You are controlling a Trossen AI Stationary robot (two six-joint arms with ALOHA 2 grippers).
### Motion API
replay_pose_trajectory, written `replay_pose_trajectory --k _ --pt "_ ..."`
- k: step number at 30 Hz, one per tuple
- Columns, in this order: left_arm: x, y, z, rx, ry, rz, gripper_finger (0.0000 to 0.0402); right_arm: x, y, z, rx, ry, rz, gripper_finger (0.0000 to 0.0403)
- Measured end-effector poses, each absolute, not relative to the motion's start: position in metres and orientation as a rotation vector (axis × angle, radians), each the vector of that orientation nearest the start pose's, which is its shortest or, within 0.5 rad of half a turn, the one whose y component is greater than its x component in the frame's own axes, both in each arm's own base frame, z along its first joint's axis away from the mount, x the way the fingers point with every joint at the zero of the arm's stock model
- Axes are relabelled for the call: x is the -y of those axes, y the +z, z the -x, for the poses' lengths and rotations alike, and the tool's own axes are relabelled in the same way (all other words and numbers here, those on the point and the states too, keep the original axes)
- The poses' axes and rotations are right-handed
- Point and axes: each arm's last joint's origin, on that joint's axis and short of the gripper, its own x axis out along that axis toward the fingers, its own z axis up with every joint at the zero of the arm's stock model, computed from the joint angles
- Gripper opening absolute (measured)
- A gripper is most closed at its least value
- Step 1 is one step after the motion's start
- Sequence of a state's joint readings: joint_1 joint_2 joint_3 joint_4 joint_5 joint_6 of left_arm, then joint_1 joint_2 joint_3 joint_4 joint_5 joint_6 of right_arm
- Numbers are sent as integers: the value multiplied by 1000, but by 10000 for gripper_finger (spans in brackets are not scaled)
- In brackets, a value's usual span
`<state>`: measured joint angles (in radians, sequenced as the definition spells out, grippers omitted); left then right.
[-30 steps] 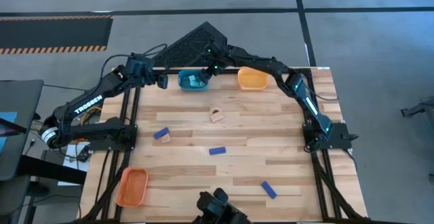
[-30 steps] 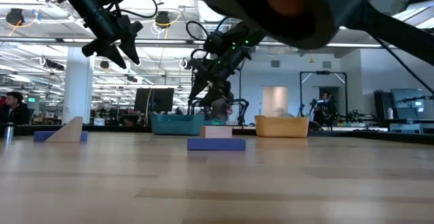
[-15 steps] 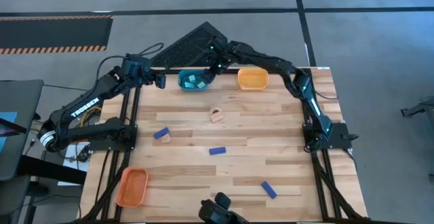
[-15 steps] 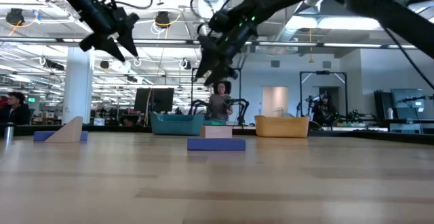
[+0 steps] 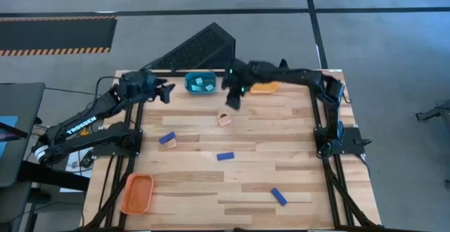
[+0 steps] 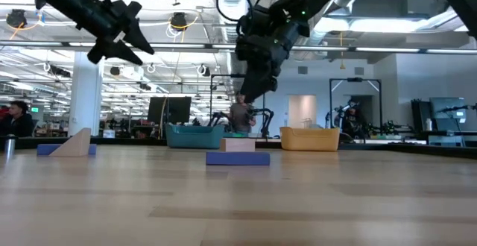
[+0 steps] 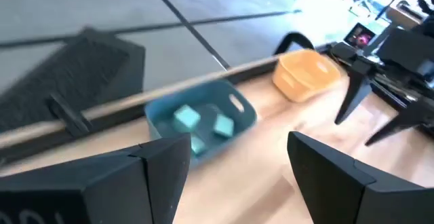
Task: Sort & place blocks by color
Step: Put the bottom right brown block into the yellow bin
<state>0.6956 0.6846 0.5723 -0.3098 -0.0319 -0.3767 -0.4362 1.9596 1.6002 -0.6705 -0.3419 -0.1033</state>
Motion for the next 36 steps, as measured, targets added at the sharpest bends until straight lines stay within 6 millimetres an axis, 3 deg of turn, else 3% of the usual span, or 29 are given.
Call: replay_pose_trajectory --k 4,11,21,33,36 --pt "-96 253 -124 -258 754 518 234 144 221 -392 -1024 31 -157 233" --pt "-93 248 -133 -267 720 535 234 120 188 -414 -1072 95 -89 233" --pt "-88 249 -136 -262 724 533 234 109 161 -428 -1114 76 93 233" --pt "-79 249 -141 -267 694 547 234 93 148 -427 -1196 50 16 217" --pt "-78 248 -142 -271 700 541 234 94 155 -428 -1176 19 17 212"
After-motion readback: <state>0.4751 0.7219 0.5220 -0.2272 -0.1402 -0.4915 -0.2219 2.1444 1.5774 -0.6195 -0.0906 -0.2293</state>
